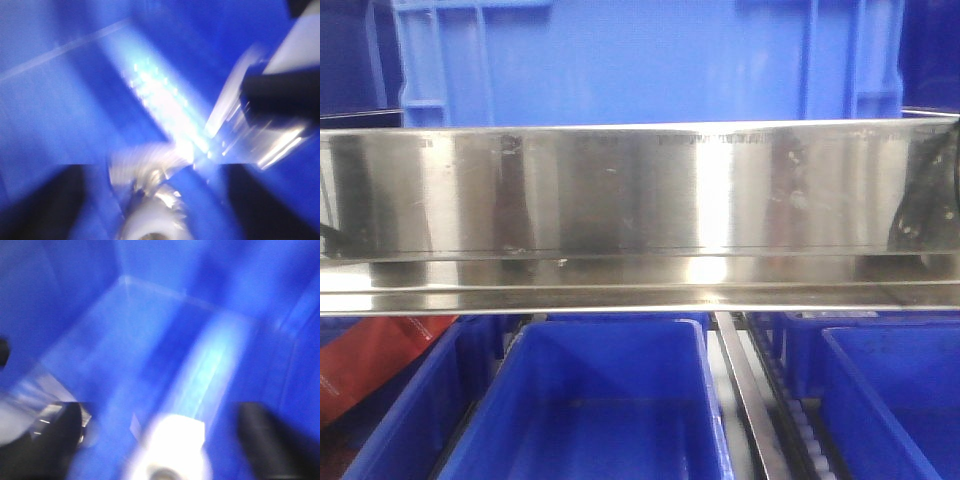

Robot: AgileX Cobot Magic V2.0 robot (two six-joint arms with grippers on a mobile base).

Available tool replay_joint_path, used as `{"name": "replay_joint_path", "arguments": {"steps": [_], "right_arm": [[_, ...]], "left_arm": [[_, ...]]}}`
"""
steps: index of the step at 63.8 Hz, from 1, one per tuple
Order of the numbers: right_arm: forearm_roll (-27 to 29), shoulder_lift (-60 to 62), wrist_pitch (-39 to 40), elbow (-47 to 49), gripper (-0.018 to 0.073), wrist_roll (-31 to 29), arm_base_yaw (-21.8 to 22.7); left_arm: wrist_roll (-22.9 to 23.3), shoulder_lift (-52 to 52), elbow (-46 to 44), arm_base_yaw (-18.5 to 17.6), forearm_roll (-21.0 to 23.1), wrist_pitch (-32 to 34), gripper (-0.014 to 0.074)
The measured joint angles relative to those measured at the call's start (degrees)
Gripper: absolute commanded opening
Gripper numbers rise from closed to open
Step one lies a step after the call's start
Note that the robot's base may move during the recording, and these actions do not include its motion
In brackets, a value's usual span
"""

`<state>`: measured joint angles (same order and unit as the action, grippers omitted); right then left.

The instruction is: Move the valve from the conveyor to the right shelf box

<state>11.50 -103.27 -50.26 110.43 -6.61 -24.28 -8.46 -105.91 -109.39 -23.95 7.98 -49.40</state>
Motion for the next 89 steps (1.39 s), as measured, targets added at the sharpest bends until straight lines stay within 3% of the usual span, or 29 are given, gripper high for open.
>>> {"name": "replay_joint_path", "arguments": {"steps": [10,17,26,34,37,43,54,65,89], "right_arm": [[0.00,1.55,-1.87,1.41,0.0553,0.00,0.00],[0.00,4.73,-2.11,1.72,0.0454,0.00,0.00],[0.00,10.27,-2.14,1.86,0.0158,0.00,0.00],[-0.46,15.55,-2.23,1.86,-0.0112,0.00,0.00],[-1.08,17.53,-2.23,1.86,-0.0169,0.00,0.00],[-2.28,21.73,-2.23,1.00,-0.0157,-0.11,0.00],[-2.52,30.05,-0.62,-7.12,-0.0159,-0.11,1.53],[-3.46,38.92,6.05,-21.74,-0.0159,-0.11,3.85],[-4.62,61.67,23.11,-57.78,-0.0159,-0.11,3.97]], "left_arm": [[0.00,1.38,0.00,0.00,0.00,-0.46,0.0587],[0.00,4.48,0.00,0.00,0.00,-1.42,0.0542],[0.00,9.83,-0.02,0.00,-1.67,-2.03,0.0365],[-0.11,15.10,-0.12,0.00,-4.61,-2.57,0.0114],[-0.11,16.76,-0.12,0.24,-5.54,-3.08,0.0022],[-0.11,20.46,-0.12,1.66,-6.97,-5.60,-0.0112],[0.97,28.14,5.04,8.48,-7.98,-7.12,-0.0111],[2.32,38.46,21.65,15.37,-6.99,-0.50,-0.0111],[2.58,67.49,55.94,16.63,-6.28,17.58,-0.0111]]}}
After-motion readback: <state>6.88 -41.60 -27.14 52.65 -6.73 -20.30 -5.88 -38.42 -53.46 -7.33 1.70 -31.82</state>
